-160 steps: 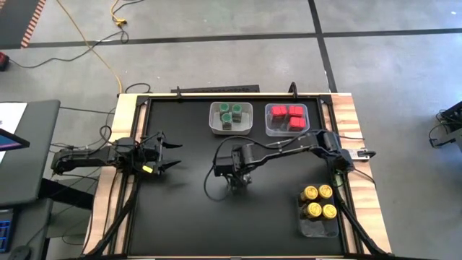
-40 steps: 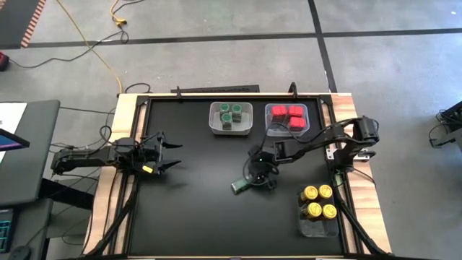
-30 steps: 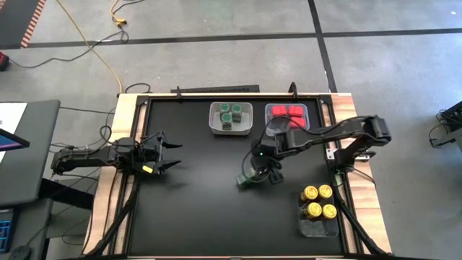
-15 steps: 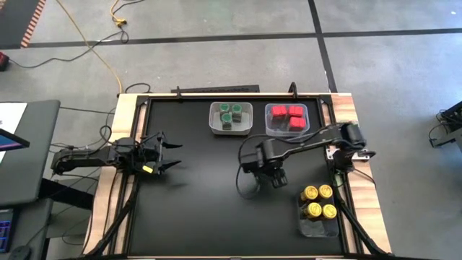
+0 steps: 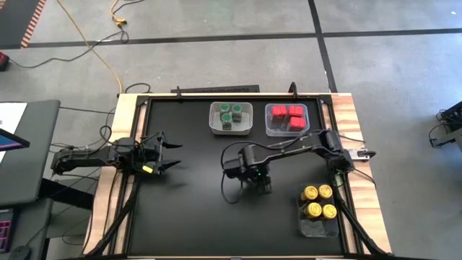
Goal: Sort spices by type
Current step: Put the green seasoning bottle into the white bin
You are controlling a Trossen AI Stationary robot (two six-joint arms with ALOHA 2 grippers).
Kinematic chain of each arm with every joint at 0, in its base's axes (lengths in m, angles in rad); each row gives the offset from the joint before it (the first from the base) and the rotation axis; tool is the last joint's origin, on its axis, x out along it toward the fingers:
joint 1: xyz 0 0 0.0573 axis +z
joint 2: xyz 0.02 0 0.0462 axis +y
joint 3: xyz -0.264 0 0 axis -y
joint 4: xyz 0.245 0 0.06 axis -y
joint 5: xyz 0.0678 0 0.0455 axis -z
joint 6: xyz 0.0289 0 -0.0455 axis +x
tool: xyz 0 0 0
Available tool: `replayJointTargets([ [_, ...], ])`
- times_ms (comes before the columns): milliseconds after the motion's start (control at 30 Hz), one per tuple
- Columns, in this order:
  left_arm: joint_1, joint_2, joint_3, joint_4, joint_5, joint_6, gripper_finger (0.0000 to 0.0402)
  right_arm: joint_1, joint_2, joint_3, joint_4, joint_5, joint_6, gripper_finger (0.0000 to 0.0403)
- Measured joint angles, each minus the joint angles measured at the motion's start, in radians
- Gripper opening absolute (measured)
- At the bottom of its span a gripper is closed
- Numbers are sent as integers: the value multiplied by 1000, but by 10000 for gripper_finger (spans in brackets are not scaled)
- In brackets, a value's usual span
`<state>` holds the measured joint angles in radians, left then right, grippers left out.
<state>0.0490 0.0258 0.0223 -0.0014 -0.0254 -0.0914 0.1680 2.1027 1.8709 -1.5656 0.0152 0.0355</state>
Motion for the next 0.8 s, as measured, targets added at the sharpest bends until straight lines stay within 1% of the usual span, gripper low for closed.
replayJointTargets([
  [100,0,0,0,0,0,0,297,-9,-2,0,-10,-14,7,229],
  [200,0,0,0,0,0,0,297,-27,-5,0,-2,-17,49,229],
  [367,0,0,0,0,0,0,297,-76,-13,0,-5,-17,89,229],
  [567,0,0,0,0,0,0,297,-94,-15,0,-5,-47,62,229],
  [800,0,0,0,0,0,0,297,-128,-11,0,-5,-45,35,229],
])
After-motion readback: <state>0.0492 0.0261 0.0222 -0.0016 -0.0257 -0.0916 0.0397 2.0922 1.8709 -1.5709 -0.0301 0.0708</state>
